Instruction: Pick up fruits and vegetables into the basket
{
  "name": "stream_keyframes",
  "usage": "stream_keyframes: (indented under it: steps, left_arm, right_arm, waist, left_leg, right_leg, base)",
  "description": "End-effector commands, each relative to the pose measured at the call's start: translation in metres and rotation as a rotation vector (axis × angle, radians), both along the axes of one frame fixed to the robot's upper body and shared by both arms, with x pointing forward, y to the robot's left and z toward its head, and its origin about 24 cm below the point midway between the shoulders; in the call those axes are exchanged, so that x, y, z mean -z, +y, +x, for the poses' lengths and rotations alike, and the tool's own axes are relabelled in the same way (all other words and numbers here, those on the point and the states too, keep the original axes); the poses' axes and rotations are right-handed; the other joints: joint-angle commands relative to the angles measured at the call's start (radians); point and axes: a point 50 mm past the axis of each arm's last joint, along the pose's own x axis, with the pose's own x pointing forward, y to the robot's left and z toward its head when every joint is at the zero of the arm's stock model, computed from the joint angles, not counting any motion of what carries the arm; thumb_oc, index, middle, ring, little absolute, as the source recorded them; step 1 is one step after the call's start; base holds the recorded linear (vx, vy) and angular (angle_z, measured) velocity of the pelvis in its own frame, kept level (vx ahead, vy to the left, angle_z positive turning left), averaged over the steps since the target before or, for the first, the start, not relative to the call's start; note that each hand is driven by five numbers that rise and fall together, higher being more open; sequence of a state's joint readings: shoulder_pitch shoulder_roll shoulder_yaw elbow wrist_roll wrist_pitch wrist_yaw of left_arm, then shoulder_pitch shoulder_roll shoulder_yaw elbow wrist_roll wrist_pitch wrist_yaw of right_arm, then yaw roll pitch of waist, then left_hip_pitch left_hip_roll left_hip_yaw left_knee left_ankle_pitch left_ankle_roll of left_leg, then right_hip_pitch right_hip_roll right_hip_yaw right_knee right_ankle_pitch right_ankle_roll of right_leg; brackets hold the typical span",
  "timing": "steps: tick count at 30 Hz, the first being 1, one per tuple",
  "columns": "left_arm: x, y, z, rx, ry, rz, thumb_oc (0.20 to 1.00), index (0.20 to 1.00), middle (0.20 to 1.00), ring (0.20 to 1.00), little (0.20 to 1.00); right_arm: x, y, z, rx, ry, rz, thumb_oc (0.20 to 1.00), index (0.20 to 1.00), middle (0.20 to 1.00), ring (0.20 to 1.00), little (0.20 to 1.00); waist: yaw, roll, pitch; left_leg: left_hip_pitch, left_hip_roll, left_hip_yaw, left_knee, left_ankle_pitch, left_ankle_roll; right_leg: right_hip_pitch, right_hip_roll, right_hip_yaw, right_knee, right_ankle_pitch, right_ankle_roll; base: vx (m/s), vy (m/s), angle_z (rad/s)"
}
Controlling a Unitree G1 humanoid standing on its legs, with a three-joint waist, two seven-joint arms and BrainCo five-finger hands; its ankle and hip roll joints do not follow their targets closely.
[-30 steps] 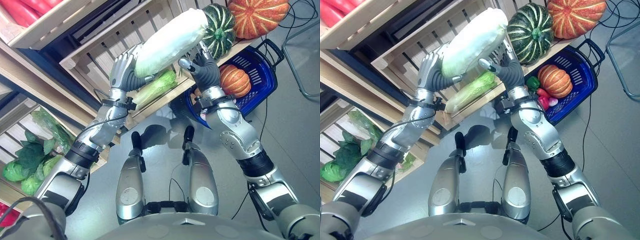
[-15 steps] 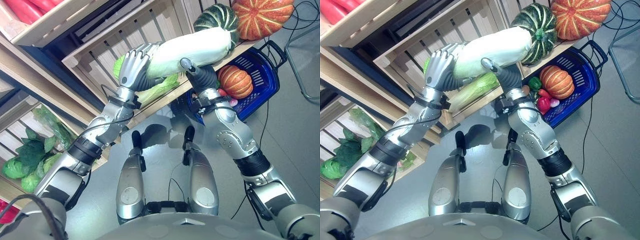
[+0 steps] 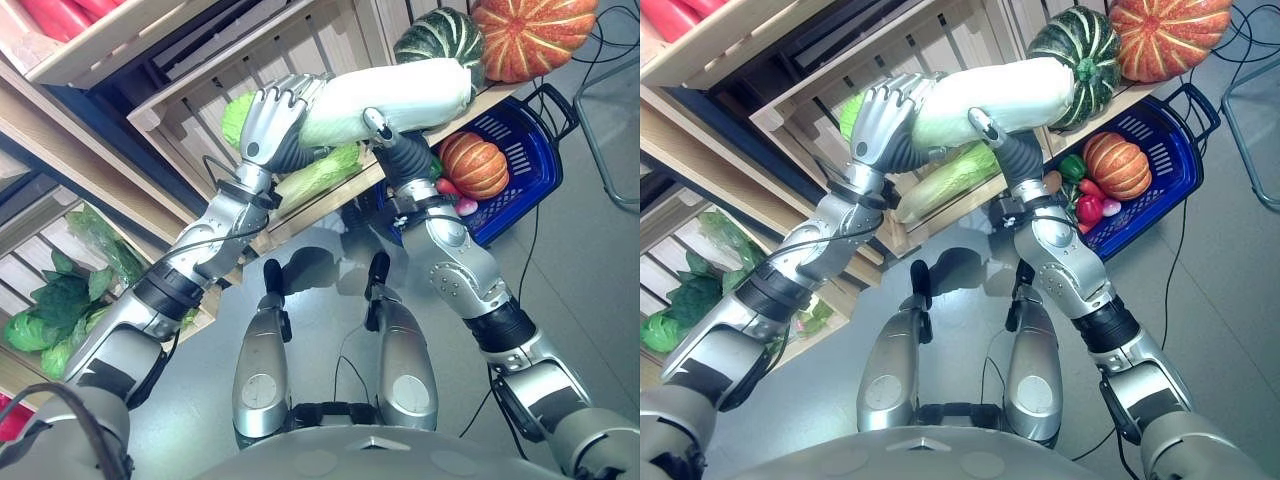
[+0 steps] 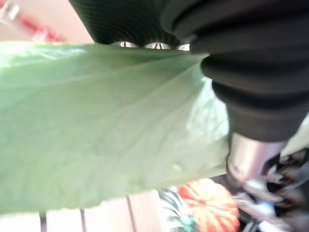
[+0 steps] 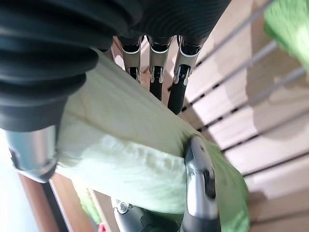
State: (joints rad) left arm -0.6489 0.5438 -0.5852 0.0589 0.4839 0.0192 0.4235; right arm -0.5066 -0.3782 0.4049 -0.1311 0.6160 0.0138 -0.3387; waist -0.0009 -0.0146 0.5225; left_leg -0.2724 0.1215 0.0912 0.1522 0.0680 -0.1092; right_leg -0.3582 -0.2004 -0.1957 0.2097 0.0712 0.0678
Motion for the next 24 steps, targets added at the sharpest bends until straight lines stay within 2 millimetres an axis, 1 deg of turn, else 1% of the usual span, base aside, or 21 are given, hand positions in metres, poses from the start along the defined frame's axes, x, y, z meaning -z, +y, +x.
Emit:
stream_keyframes:
  steps: [1, 2, 3, 4, 7, 9, 10, 12, 13, 15, 16, 17, 19, 21, 24]
  left_arm:
    - [0.04, -0.012, -0.019, 0.109, 0.229, -0.123, 1.0, 1.0, 1.0, 1.0, 1.0]
    - [0.046, -0.007, -0.018, 0.092, 0.256, -0.16, 1.0, 1.0, 1.0, 1.0, 1.0]
    - [0.046, -0.007, -0.018, 0.092, 0.256, -0.16, 1.0, 1.0, 1.0, 1.0, 1.0]
    - [0.049, -0.004, -0.018, 0.082, 0.268, -0.172, 1.0, 1.0, 1.0, 1.0, 1.0]
    - [0.07, 0.026, -0.019, -0.006, 0.322, -0.296, 1.0, 1.0, 1.0, 1.0, 1.0]
    - [0.078, 0.043, -0.021, -0.055, 0.324, -0.345, 1.0, 1.0, 1.0, 1.0, 1.0]
    - [0.081, 0.053, -0.023, -0.082, 0.318, -0.378, 1.0, 1.0, 1.0, 1.0, 1.0]
    - [0.082, 0.069, -0.027, -0.124, 0.294, -0.432, 1.0, 1.0, 1.0, 1.0, 1.0]
    - [0.082, 0.072, -0.028, -0.131, 0.287, -0.439, 1.0, 1.0, 1.0, 1.0, 1.0]
    - [0.08, 0.086, -0.032, -0.172, 0.233, -0.468, 1.0, 1.0, 1.0, 1.0, 1.0]
    - [0.079, 0.09, -0.033, -0.184, 0.218, -0.478, 1.0, 1.0, 1.0, 1.0, 1.0]
    - [0.079, 0.092, -0.034, -0.188, 0.21, -0.48, 1.0, 1.0, 1.0, 1.0, 1.0]
    - [0.074, 0.1, -0.036, -0.206, 0.17, -0.492, 1.0, 1.0, 1.0, 1.0, 1.0]
    - [0.07, 0.104, -0.037, -0.211, 0.146, -0.497, 1.0, 1.0, 1.0, 1.0, 1.0]
    - [0.066, 0.104, -0.037, -0.2, 0.125, -0.502, 1.0, 1.0, 1.0, 1.0, 1.0]
  right_arm:
    - [-0.069, 0.005, -0.031, -0.038, -0.416, 0.124, 0.2, 0.2, 0.2, 0.2, 0.2]
    - [-0.071, -0.002, -0.033, 0.005, -0.445, 0.115, 0.2, 0.2, 0.2, 0.2, 0.2]
    - [-0.071, -0.002, -0.033, 0.005, -0.445, 0.115, 0.2, 0.2, 0.2, 0.2, 0.2]
    - [-0.072, -0.006, -0.033, 0.028, -0.458, 0.112, 0.2, 0.2, 0.2, 0.2, 0.2]
    - [-0.074, -0.043, -0.038, 0.191, -0.521, 0.094, 0.2, 0.2, 0.2, 0.2, 0.2]
    - [-0.071, -0.061, -0.04, 0.264, -0.533, 0.086, 0.2, 0.2, 0.2, 0.2, 0.2]
    - [-0.069, -0.073, -0.043, 0.315, -0.542, 0.079, 0.2, 0.2, 0.2, 0.2, 0.2]
    - [-0.064, -0.091, -0.048, 0.404, -0.553, 0.065, 0.2, 0.2, 0.2, 0.2, 0.2]
    - [-0.063, -0.094, -0.048, 0.416, -0.553, 0.065, 0.2, 0.2, 0.2, 0.2, 0.2]
    - [-0.055, -0.113, -0.053, 0.487, -0.537, 0.075, 0.2, 0.2, 0.2, 0.2, 0.2]
    - [-0.052, -0.118, -0.054, 0.512, -0.526, 0.082, 0.2, 0.2, 0.2, 0.2, 0.2]
    - [-0.05, -0.121, -0.054, 0.522, -0.522, 0.083, 0.2, 0.2, 0.2, 0.2, 0.2]
    - [-0.044, -0.135, -0.056, 0.589, -0.506, 0.098, 0.2, 0.2, 0.2, 0.2, 0.2]
    - [-0.04, -0.143, -0.057, 0.644, -0.493, 0.103, 0.2, 0.2, 0.2, 0.2, 0.2]
    - [-0.035, -0.152, -0.054, 0.734, -0.465, 0.076, 0.2, 0.2, 0.2, 0.2, 0.2]
  waist:
    - [-0.012, -0.012, -0.081]
    - [-0.015, -0.011, -0.079]
    - [-0.015, -0.011, -0.079]
    - [-0.016, -0.01, -0.079]
    - [-0.034, -0.007, -0.072]
    - [-0.043, -0.003, -0.067]
    - [-0.048, -0.001, -0.064]
    - [-0.056, 0.002, -0.057]
    - [-0.058, 0.003, -0.055]
    - [-0.066, 0.004, -0.044]
    - [-0.068, 0.005, -0.041]
    - [-0.069, 0.005, -0.039]
    - [-0.074, 0.008, -0.027]
    - [-0.074, 0.01, -0.018]
    - [-0.076, 0.014, -0.003]
  left_leg:
    - [-0.019, -0.013, 0.012, 0.029, -0.015, 0.041]
    - [-0.019, -0.012, 0.014, 0.03, -0.017, 0.042]
    - [-0.019, -0.012, 0.014, 0.03, -0.017, 0.042]
    - [-0.019, -0.011, 0.015, 0.031, -0.018, 0.042]
    - [-0.029, -0.004, 0.029, 0.042, -0.023, 0.041]
    - [-0.033, 0.0, 0.035, 0.045, -0.023, 0.039]
    - [-0.039, 0.002, 0.039, 0.048, -0.023, 0.039]
    - [-0.046, 0.006, 0.046, 0.051, -0.022, 0.038]
    - [-0.049, 0.007, 0.048, 0.053, -0.022, 0.037]
    - [-0.064, 0.01, 0.053, 0.063, -0.022, 0.036]
    - [-0.07, 0.011, 0.055, 0.066, -0.021, 0.035]
    - [-0.073, 0.011, 0.055, 0.067, -0.021, 0.035]
    - [-0.087, 0.013, 0.057, 0.072, -0.019, 0.034]
    - [-0.101, 0.015, 0.058, 0.078, -0.018, 0.033]
    - [-0.124, 0.016, 0.057, 0.085, -0.015, 0.03]
  right_leg:
    - [0.05, -0.04, 0.03, -0.026, 0.02, 0.057]
    - [0.048, -0.039, 0.031, -0.023, 0.018, 0.057]
    - [0.048, -0.039, 0.031, -0.023, 0.018, 0.057]
    - [0.047, -0.038, 0.032, -0.022, 0.017, 0.057]
    - [0.03, -0.034, 0.041, -0.011, 0.014, 0.054]
    - [0.023, -0.032, 0.044, -0.006, 0.012, 0.053]
    - [0.015, -0.03, 0.046, -0.002, 0.011, 0.053]
    - [0.005, -0.028, 0.051, 0.004, 0.008, 0.051]
    - [0.002, -0.028, 0.051, 0.006, 0.007, 0.051]
    - [-0.017, -0.026, 0.058, 0.019, 0.005, 0.049]
    - [-0.024, -0.025, 0.059, 0.024, 0.003, 0.048]
    - [-0.027, -0.024, 0.06, 0.026, 0.003, 0.048]
    - [-0.041, -0.023, 0.061, 0.034, 0.001, 0.047]
    - [-0.055, -0.024, 0.062, 0.04, -0.001, 0.047]
    - [-0.079, -0.023, 0.064, 0.052, -0.001, 0.047]
  base:
    - [0.0, 0.0, 0.0]
    - [0.0, 0.0, 0.0]
    - [0.0, 0.0, 0.0]
    - [0.0, 0.0, 0.0]
    - [-0.03, 0.01, -0.09]
    - [-0.03, 0.01, -0.18]
    - [-0.04, 0.007, -0.13]
    - [-0.04, 0.004, -0.09]
    - [-0.05, 0.0, -0.13]
    - [-0.06, -0.01, -0.12]
    - [-0.05, -0.015, -0.07]
    - [-0.04, -0.019, -0.03]
    - [-0.06, -0.037, 0.01]
    - [-0.06, -0.049, -0.05]
    - [-0.07, -0.054, -0.04]
